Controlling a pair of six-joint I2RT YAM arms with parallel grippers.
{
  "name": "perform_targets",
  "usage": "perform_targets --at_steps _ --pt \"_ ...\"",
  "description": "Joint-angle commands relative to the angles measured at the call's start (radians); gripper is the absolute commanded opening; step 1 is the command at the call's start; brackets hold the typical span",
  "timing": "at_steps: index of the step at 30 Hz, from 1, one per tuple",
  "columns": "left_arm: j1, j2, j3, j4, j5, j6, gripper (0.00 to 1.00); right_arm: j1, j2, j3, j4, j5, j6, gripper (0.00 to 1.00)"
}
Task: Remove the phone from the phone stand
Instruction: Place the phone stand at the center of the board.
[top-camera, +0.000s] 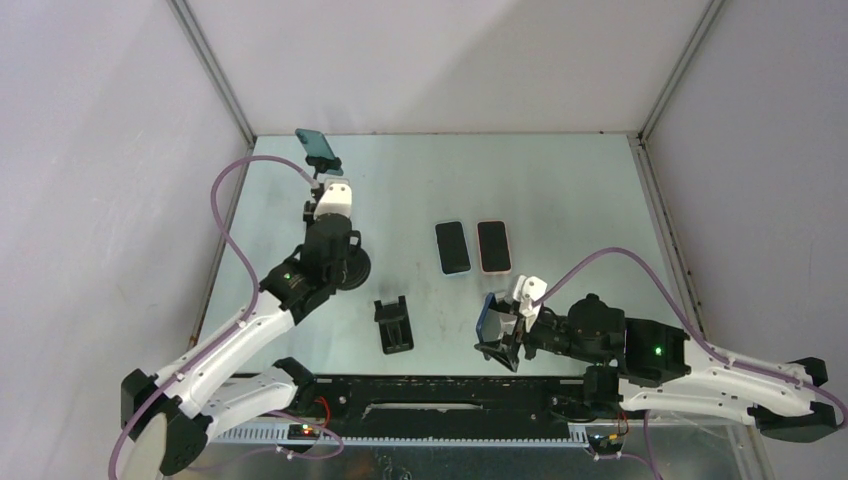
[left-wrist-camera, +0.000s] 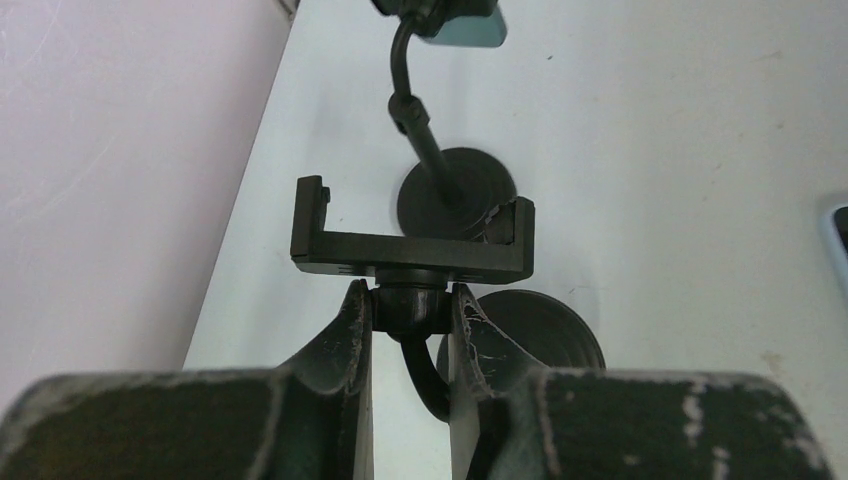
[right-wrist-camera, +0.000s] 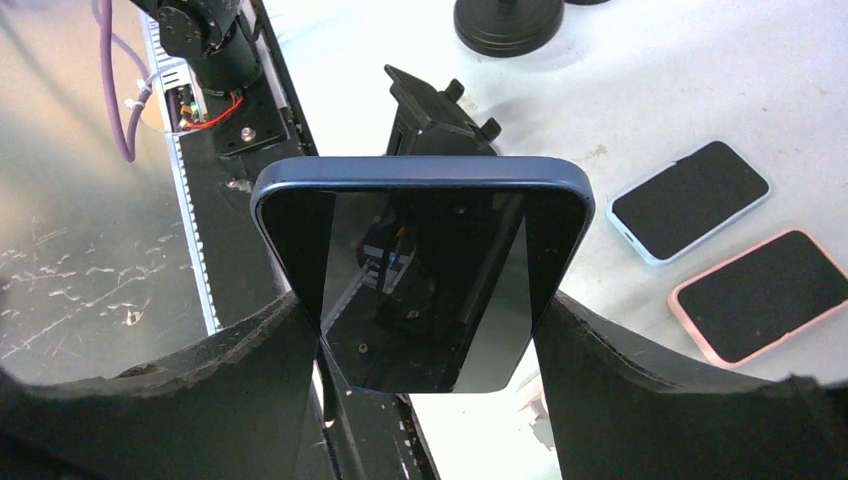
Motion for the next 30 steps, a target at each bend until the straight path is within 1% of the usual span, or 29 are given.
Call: perform_targets --at_steps 1,5,7,8,9,11,18,19,21,22,24,25,26,27,29,30 --pt "0.005 -0.011 -0.002 0.076 -0.091 -0.06 0.07 0.005 0.006 0.008 0.083 0.039 0.035 0.0" --pt "0.005 0.006 -0.02 0.044 -0.126 -0.117 0.08 0.005 0.022 0.008 0.085 0.039 0.036 0.0" --pt "0.005 0.009 -0.035 0.048 -0.129 -0.134 0.12 0.004 0.031 0.008 0.086 0.035 0.037 0.0" --pt "0.005 0.01 -0.045 0.048 -0.127 -0.14 0.15 0.005 0.035 0.008 0.087 0.034 0.037 0.0" --pt "0.005 0.012 -0.048 0.047 -0.127 -0.152 0.24 0.005 0.036 0.008 0.087 0.033 0.037 0.0" --pt "0.005 0.016 -0.057 0.044 -0.116 -0.164 0.32 0.004 0.041 0.008 0.087 0.034 0.037 0.0" --pt "0.005 0.033 -0.063 0.022 -0.077 -0.184 0.48 0.005 0.045 0.008 0.085 0.04 0.041 0.0" --pt "0.005 0.035 -0.062 0.02 -0.068 -0.185 0.56 0.004 0.045 0.008 0.085 0.04 0.041 0.0" --pt "0.005 0.037 -0.06 0.008 -0.064 -0.191 0.66 0.004 0.045 0.008 0.085 0.043 0.042 0.0" --pt "0.005 0.03 -0.06 -0.002 -0.064 -0.196 0.67 0.004 0.046 0.008 0.086 0.043 0.042 0.0" --pt "0.005 0.009 -0.063 0.001 -0.062 -0.205 0.78 0.004 0.045 0.008 0.087 0.045 0.045 0.0" --pt "0.005 -0.001 -0.064 0.003 -0.052 -0.205 0.9 0.004 0.044 0.008 0.089 0.045 0.047 0.0" --pt "0.005 -0.02 -0.064 0.003 -0.046 -0.204 0.95 0.004 0.043 0.008 0.092 0.045 0.052 0.0" --pt "0.005 -0.032 -0.058 0.002 -0.035 -0.204 0.98 0.005 0.041 0.008 0.095 0.046 0.055 0.0" --pt "0.005 -0.064 -0.045 -0.01 -0.01 -0.199 0.99 0.005 0.036 0.008 0.108 0.059 0.077 0.0" --pt "0.005 -0.09 -0.041 -0.017 -0.001 -0.193 1.0 0.005 0.036 0.008 0.114 0.072 0.125 0.0"
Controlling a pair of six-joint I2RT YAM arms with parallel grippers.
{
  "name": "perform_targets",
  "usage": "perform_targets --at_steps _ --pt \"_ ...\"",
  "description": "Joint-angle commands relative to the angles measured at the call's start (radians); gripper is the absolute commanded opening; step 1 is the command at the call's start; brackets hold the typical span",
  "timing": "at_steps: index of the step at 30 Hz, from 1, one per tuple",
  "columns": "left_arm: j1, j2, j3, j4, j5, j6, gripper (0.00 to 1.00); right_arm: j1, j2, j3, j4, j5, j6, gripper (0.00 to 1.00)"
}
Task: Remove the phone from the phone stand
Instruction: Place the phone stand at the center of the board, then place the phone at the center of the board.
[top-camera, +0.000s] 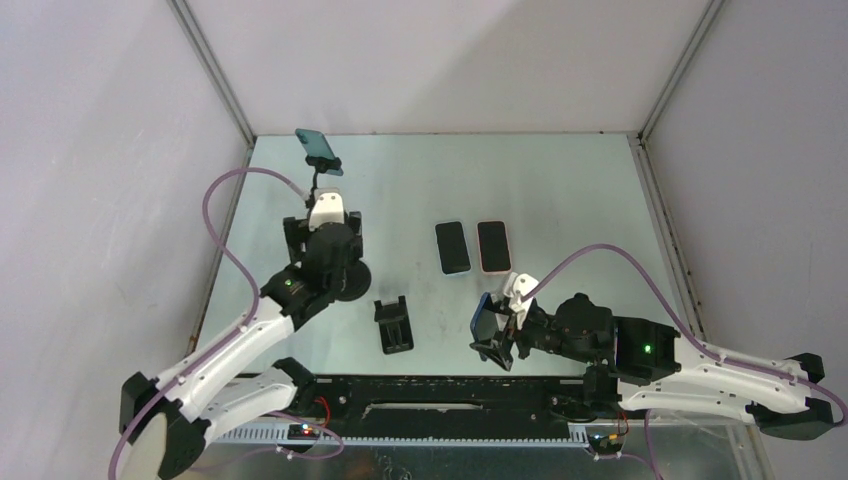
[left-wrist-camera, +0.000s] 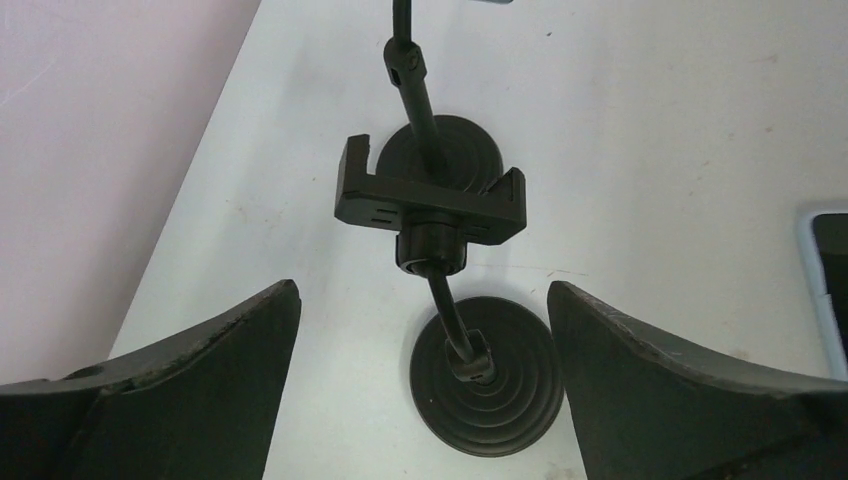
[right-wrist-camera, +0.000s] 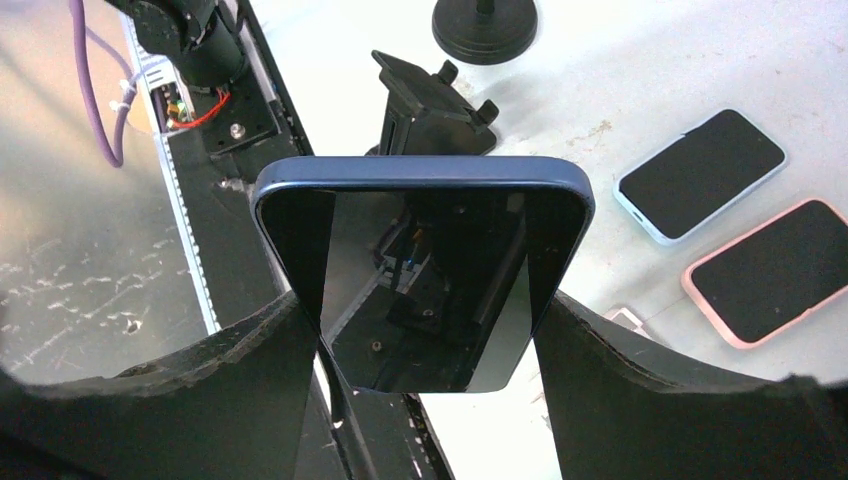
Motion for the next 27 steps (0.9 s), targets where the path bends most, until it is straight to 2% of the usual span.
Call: perform_targets --at_steps 1,8,13,16,19,22,27 --pt "0.005 -0.093 0.046 0.0 0.053 -0.01 1.0 0.004 -0.015 0.01 0.12 0.071 0.114 0.0" --pt "0.005 -0.177 0.141 -0.163 0.128 -0.076 1.0 0.001 0.061 0.033 0.214 0.101 0.212 0.0" --pt "0.005 -0.195 0.247 -0.367 0.192 -0.143 1.0 -0.013 0.188 0.149 0.149 0.205 0.251 0.0" --pt "0.005 -0.245 0.229 -0.382 0.304 -0.119 1.0 -0.046 0.275 0.221 0.111 0.226 0.286 0.0" --pt "0.004 -0.354 0.186 -0.369 0.352 -0.112 1.0 -0.131 0.344 0.252 0.117 0.21 0.355 0.0" --pt "0.005 -0.441 0.144 -0.368 0.348 -0.106 1.0 -0.271 0.399 0.267 0.13 0.119 0.463 0.0" --pt "0.004 -0.459 0.142 -0.444 0.295 -0.121 1.0 -0.381 0.573 0.336 0.158 0.052 0.551 0.0"
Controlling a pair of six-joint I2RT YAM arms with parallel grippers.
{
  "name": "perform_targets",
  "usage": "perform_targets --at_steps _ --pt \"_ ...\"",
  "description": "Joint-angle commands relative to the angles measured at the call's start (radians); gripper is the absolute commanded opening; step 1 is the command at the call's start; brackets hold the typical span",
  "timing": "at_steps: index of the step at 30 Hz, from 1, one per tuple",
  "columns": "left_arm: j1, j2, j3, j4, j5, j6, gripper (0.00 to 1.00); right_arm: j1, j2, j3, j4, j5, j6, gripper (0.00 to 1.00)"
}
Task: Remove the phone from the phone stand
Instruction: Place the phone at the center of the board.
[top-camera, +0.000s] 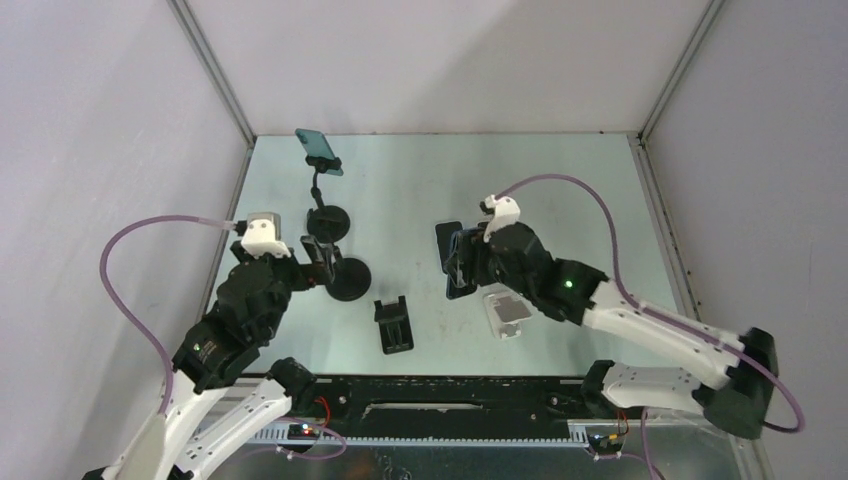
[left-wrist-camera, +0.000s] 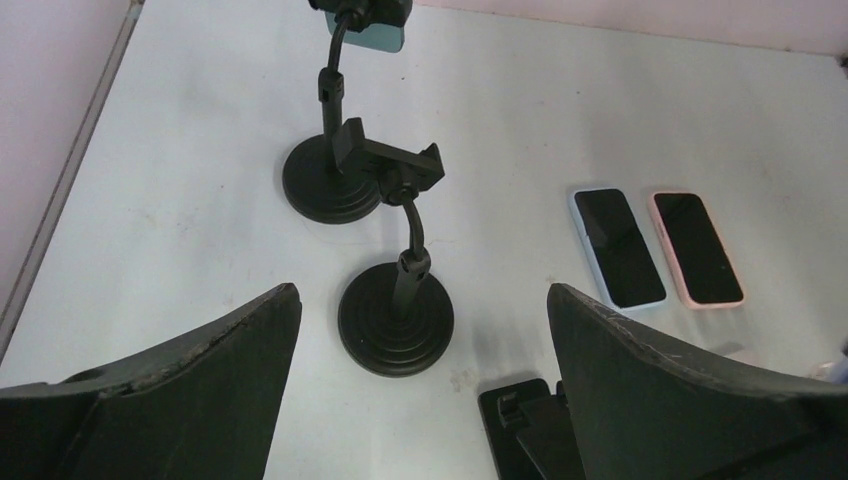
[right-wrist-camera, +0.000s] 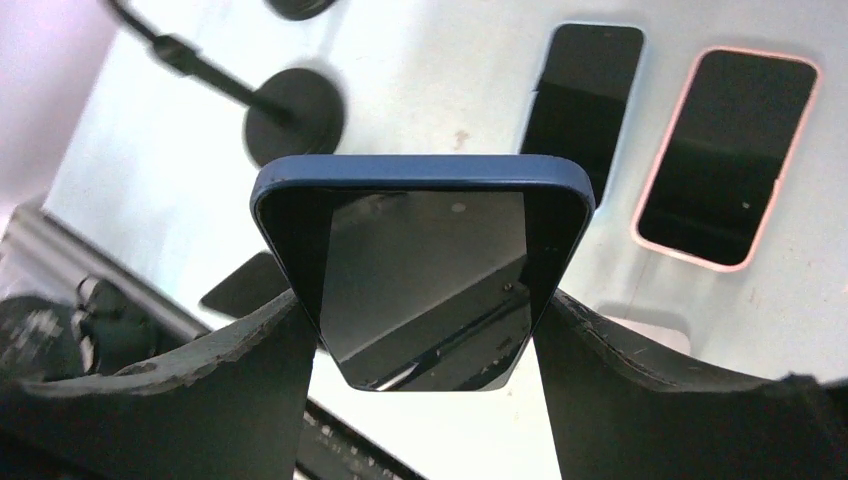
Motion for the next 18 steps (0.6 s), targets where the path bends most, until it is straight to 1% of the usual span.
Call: perform_targets --at_steps 1,3,5,6,7,11,13,14,15,18 --pt "0.004 0.001 -0.009 -0.066 -0.009 -0.019 1.0 -0.062 0.134 0.113 0.08 -0.05 0.11 0.0" --pt "0.003 -0.015 -0.029 -0.068 0.0 -0.028 1.0 -0.079 0.227 0.174 0.072 -0.067 0.112 0.0" --pt "0.003 -0.035 -0.053 -0.067 -0.004 -0.045 1.0 -0.097 0.362 0.246 0.055 -0.104 0.105 0.0" --pt "0.004 -0.042 -0.061 -0.064 -0.005 -0.052 1.0 -0.106 0.396 0.292 0.036 -0.125 0.102 0.0" --pt "0.004 -0.052 -0.07 -0.066 -0.01 -0.057 1.0 -0.11 0.463 0.316 0.026 -0.134 0.097 0.0" --pt "0.003 -0.056 -0.062 -0.09 -0.032 -0.065 1.0 -0.133 0.652 0.453 -0.036 -0.181 0.114 0.0" --pt "0.003 -0.057 -0.063 -0.094 -0.034 -0.07 1.0 -0.143 0.743 0.55 -0.064 -0.204 0.123 0.0" --pt "0.003 -0.059 -0.067 -0.093 -0.033 -0.073 1.0 -0.149 0.777 0.585 -0.105 -0.217 0.126 0.0" --pt "0.003 -0.06 -0.068 -0.092 -0.033 -0.076 1.0 -0.152 0.841 0.656 -0.13 -0.223 0.13 0.0" --pt "0.003 -0.069 -0.074 -0.092 -0.044 -0.083 1.0 -0.16 0.97 0.809 -0.281 -0.226 0.125 0.0"
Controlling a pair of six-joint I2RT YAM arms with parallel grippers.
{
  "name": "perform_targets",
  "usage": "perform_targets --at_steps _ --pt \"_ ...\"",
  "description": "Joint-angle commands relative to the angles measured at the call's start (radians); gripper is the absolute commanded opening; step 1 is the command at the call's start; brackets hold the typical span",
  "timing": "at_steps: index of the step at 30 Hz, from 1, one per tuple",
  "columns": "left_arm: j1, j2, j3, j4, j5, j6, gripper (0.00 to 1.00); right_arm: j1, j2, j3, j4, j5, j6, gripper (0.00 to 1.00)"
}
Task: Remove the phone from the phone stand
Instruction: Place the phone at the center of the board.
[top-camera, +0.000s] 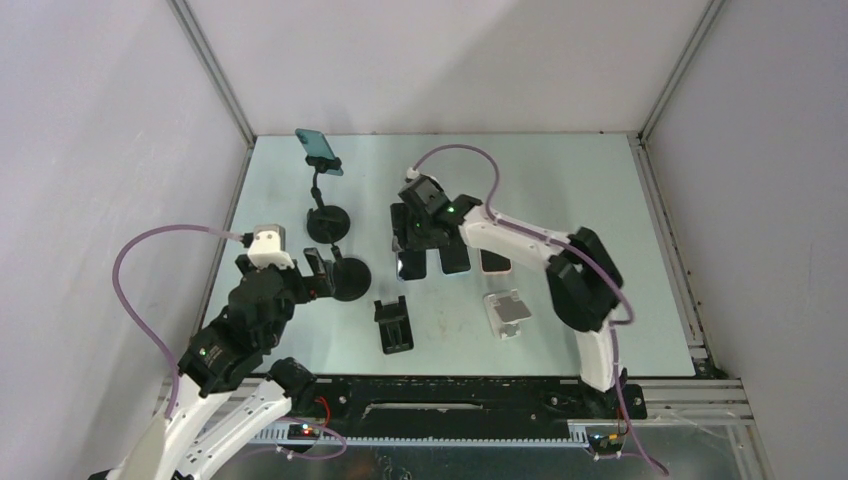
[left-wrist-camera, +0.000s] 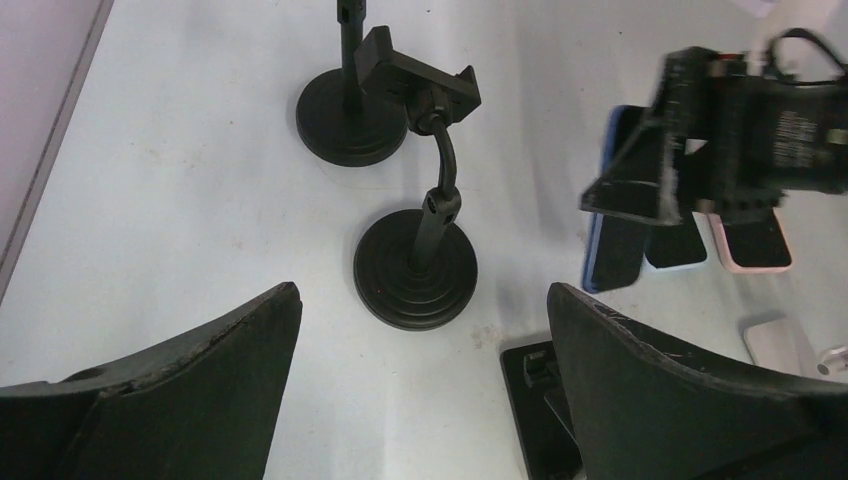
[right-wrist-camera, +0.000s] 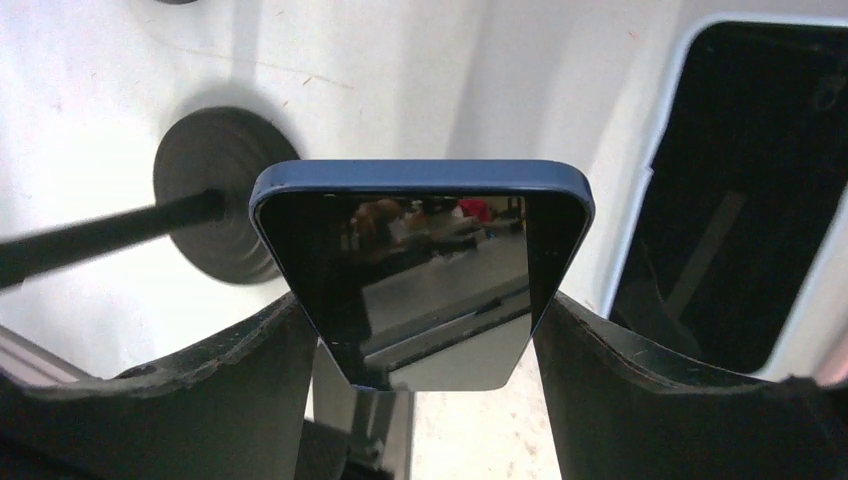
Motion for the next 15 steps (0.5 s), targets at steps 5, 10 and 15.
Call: perform_targets --at_steps 5,10,15 --pt "0.003 -0.029 -0.002 0.0 -0.033 -0.03 1.0 -0.026 0.238 0.321 -0.239 -0.02 0.023 0.0" --pt "0.003 -0.035 -0.005 0.002 -0.029 -0.032 1.0 -0.055 0.29 0.327 -0.261 -0.007 0.031 0.0" --pt "0.003 -0.033 -0.008 0.006 -0.021 -0.032 1.0 -0.067 0.341 0.352 -0.283 -0.014 0.003 0.0"
